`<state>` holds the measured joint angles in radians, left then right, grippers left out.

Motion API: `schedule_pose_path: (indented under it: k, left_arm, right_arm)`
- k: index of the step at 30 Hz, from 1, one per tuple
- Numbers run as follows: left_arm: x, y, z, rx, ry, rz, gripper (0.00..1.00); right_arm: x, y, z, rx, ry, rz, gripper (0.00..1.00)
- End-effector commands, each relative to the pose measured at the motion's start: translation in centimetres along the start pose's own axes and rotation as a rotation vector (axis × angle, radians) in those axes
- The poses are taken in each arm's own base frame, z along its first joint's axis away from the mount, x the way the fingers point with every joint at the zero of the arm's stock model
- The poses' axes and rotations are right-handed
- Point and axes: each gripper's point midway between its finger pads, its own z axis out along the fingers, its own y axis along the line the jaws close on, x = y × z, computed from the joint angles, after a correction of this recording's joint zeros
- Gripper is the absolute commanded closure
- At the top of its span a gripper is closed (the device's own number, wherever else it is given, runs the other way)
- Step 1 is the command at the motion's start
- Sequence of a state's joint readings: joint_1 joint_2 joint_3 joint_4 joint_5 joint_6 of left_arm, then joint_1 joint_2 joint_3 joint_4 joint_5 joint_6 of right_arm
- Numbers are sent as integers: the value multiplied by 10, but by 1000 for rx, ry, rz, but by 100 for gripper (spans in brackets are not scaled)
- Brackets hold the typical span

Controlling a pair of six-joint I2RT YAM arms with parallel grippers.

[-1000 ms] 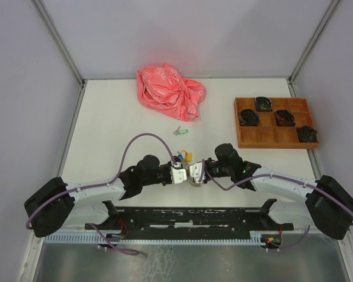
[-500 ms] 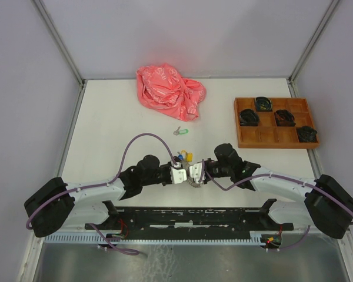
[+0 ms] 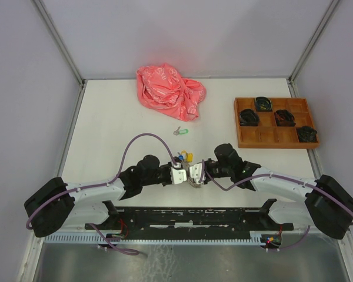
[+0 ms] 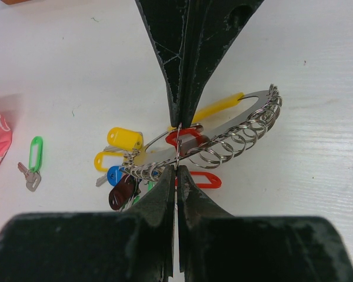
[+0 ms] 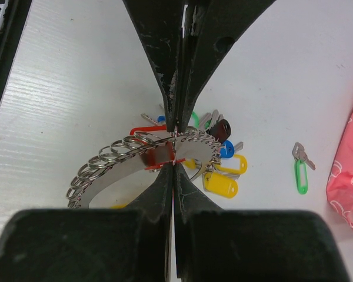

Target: Put the keys on the keyring

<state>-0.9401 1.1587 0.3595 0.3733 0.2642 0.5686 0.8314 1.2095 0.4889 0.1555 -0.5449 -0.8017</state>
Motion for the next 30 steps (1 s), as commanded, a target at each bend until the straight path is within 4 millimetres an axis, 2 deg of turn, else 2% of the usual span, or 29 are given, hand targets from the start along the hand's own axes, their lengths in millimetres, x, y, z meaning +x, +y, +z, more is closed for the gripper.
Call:
schedule_pose_path:
  k: [1,12,23,30]
  left_arm:
    - [-23,10,3,-35,-80,19,97]
    - [-23,11,2,-34,-80,19,97]
    - [-22,9,3,-25,-80,18,97]
    - [-23,9,4,-25,-81,17,97]
  right_arm:
    - [-14,-10,-6,23,-24,-41,99]
    - [-18,-9,-3,4,-41,-44,99]
    - [-16,-17,-3,50,-31,-52,99]
    - [-18,-14,-1,32,-45,-48,99]
